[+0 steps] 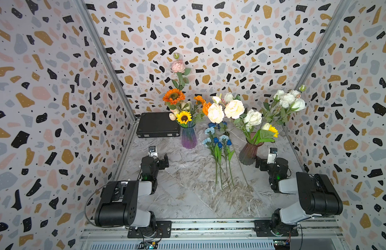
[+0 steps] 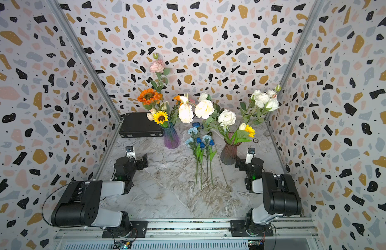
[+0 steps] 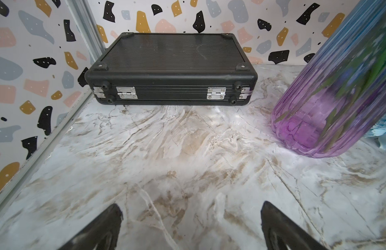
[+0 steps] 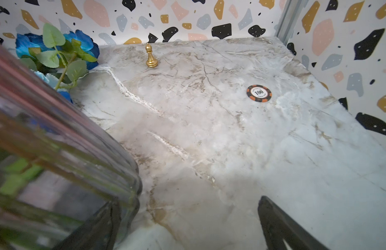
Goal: Pick out blue flowers from the vase
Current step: Reset both arms
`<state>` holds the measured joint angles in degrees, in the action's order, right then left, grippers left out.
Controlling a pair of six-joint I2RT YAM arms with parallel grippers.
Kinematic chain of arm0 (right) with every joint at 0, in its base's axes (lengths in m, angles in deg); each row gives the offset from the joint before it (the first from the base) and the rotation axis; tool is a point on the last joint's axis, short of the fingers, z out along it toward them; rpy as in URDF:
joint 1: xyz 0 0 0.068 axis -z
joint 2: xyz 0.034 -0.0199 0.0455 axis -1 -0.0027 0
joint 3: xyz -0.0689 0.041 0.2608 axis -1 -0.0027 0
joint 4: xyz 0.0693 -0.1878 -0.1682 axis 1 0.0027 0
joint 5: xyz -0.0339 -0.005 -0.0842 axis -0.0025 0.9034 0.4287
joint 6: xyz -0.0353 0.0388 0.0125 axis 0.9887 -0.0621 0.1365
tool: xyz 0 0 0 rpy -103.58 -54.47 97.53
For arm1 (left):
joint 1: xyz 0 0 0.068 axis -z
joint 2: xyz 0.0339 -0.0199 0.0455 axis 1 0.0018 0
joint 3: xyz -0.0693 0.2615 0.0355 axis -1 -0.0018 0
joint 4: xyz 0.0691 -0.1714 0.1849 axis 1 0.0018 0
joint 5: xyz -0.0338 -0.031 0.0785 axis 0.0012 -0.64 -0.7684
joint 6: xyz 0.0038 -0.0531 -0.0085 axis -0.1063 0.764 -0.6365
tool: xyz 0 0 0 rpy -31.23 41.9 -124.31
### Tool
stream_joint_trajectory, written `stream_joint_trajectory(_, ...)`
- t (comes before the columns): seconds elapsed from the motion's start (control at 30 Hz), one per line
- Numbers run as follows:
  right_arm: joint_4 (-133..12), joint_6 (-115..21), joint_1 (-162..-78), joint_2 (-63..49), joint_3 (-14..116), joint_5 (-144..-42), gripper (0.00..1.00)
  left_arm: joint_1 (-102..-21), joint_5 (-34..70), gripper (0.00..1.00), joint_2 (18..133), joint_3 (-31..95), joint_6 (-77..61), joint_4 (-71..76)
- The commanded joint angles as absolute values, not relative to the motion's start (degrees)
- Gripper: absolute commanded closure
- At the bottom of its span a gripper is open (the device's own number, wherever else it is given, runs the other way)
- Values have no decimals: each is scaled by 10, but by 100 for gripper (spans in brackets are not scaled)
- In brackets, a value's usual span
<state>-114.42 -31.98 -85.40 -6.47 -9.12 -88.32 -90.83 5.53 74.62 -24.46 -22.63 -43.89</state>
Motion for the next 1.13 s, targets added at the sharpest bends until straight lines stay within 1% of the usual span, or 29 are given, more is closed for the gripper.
stream_joint_trajectory(0.0, -1131, -310, -855, -60, -65, -914, 0, -910, 64, 1, 748, -231, -233, -442)
stream_joint_trajectory(1.1, -1126, -310, -856, -59, -63, -908, 0, -908, 72, 1, 749, -229, -237, -437)
